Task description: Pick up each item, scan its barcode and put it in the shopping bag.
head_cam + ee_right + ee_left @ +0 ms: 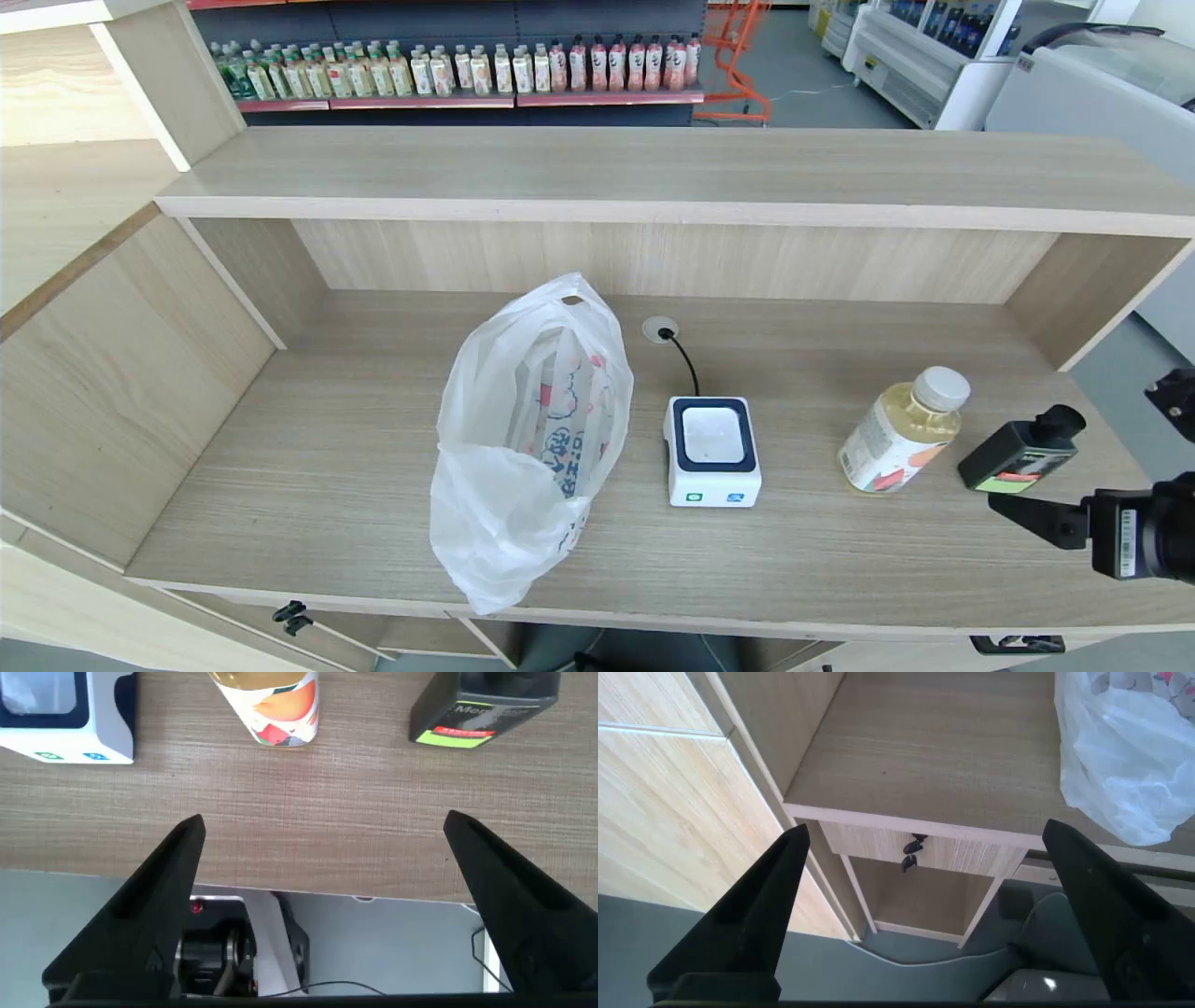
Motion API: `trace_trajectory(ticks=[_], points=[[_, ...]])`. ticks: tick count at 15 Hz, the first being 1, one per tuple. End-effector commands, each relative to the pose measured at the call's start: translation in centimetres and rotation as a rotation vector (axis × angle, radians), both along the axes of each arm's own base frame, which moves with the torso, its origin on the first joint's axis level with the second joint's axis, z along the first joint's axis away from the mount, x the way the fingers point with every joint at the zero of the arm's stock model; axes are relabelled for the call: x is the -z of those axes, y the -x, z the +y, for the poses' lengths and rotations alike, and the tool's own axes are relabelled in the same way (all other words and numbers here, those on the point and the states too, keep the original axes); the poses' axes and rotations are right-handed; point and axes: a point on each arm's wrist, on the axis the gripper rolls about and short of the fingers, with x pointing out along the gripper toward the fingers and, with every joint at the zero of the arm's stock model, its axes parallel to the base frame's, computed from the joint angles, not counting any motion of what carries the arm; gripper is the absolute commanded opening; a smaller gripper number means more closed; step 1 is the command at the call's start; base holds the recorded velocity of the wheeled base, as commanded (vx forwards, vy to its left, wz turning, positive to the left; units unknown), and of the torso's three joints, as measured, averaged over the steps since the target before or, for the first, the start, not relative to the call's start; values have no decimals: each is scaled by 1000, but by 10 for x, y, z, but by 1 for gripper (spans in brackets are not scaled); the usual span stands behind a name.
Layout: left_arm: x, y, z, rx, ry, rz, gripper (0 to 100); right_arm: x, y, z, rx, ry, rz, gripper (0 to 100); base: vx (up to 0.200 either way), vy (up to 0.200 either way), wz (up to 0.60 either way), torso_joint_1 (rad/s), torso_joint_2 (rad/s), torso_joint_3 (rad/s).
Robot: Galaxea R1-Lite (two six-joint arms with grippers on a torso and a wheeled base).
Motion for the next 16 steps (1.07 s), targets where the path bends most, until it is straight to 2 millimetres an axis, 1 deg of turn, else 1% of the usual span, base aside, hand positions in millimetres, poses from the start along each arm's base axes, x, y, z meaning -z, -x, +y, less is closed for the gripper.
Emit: trace_trajectory(ticks=[1, 2, 4, 6, 9, 10, 11, 16], points=[[0, 0, 0, 0, 0, 0, 100, 33, -47, 1, -4, 4, 95, 100, 0, 0, 0, 0, 0, 0], [0, 0, 0, -3, 0, 0, 100, 36, -53, 6, -32, 7, 87, 100, 0, 0, 0, 0, 0, 0], [0, 0, 0, -1, 0, 0, 100, 48, -72, 10, -59, 23, 75, 100, 0, 0, 0, 0, 0, 0], [0, 0, 0, -1, 0, 0, 100, 56, -84, 14, -72, 21, 69, 100, 0, 0, 0, 0, 0, 0], [0, 0, 0, -1, 0, 0, 100, 63, -94, 22, -100, 18, 35, 100, 0, 0, 0, 0, 0, 0], [0, 0, 0, 0, 0, 0, 100, 63, -95, 23, -103, 18, 29, 100, 0, 0, 0, 0, 0, 0], [0, 0, 0, -1, 0, 0, 100, 63, -100, 29, -122, 17, -9, 100, 0, 0, 0, 0, 0, 0], [0, 0, 0, -3, 0, 0, 100, 66, -105, 41, -162, 17, -112, 100, 0, 0, 0, 0, 0, 0]])
